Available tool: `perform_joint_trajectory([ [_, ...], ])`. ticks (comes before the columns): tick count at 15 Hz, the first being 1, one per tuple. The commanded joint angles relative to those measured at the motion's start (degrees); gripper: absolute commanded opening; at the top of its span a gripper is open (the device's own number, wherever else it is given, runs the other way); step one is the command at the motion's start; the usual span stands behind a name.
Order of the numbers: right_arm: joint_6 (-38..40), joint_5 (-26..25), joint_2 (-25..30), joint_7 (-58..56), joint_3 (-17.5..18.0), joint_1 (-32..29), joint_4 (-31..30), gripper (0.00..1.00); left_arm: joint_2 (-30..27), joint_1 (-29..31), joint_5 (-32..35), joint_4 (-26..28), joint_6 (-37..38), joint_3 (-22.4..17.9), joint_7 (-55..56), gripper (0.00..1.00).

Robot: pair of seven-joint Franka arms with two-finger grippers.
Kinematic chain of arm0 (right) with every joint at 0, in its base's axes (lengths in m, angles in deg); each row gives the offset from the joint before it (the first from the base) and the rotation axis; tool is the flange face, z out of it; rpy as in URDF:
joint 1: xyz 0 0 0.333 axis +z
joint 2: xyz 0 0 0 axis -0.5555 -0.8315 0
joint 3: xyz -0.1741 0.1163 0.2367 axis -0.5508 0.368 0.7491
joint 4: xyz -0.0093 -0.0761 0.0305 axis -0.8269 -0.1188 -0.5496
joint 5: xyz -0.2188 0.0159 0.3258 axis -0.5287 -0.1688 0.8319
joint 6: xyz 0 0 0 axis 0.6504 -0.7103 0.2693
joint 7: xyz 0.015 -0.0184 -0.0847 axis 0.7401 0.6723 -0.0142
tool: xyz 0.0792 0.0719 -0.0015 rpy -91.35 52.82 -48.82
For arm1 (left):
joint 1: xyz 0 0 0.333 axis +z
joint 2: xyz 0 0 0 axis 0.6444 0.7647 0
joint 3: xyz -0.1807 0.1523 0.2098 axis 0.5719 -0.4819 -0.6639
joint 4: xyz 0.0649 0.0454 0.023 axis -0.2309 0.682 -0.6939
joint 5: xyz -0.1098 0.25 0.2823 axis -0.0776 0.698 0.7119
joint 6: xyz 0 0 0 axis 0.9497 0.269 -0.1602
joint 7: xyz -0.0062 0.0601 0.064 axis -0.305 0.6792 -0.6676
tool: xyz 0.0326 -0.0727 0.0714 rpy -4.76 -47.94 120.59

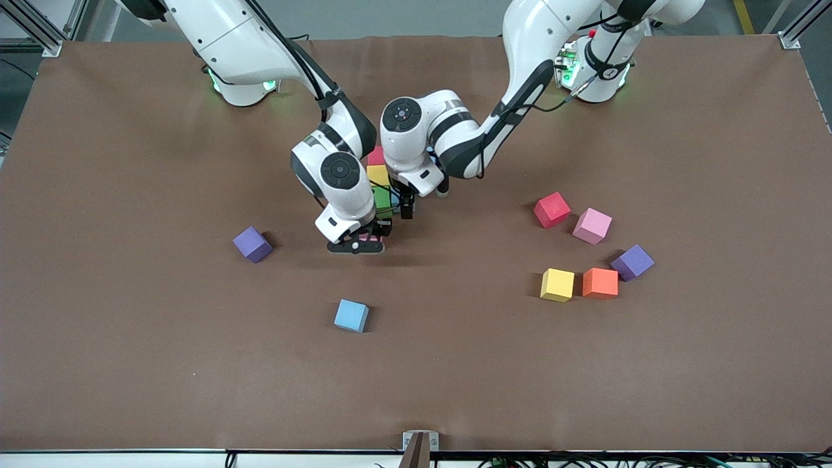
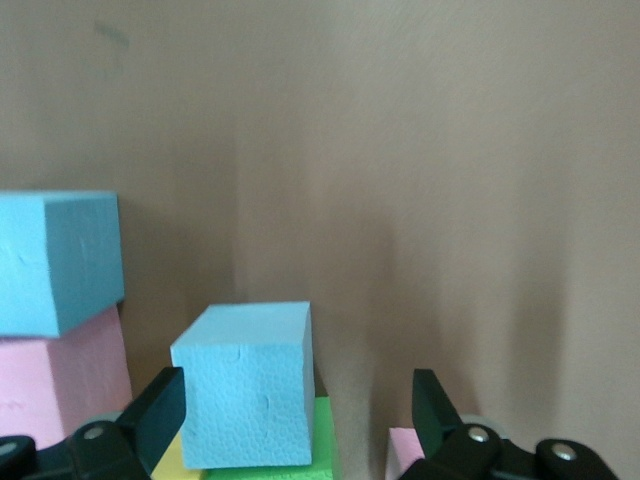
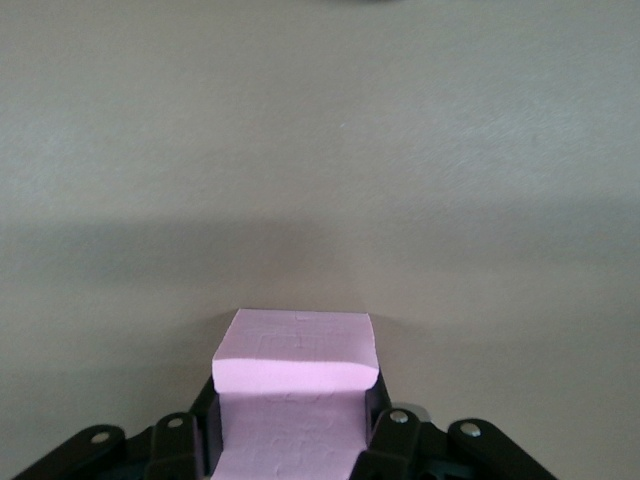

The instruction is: Arrange 11 blocks into digit 3

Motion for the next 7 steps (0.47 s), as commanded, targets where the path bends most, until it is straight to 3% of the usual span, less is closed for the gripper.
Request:
perform_joint_trajectory([
  [1, -0.32, 0.73, 0.54, 1.0, -0.12, 1.23, -1.23, 0.05, -5.37, 1.53, -0.35, 5.4, 0.81, -0.04, -5.55, 1.0],
  [7, -0.32, 0.73, 0.36, 1.35, -0.12, 2.28, -1.14, 0.05, -12.57, 10.31, -0.35, 11.11, 3.18, 0.66, -19.17, 1.0],
])
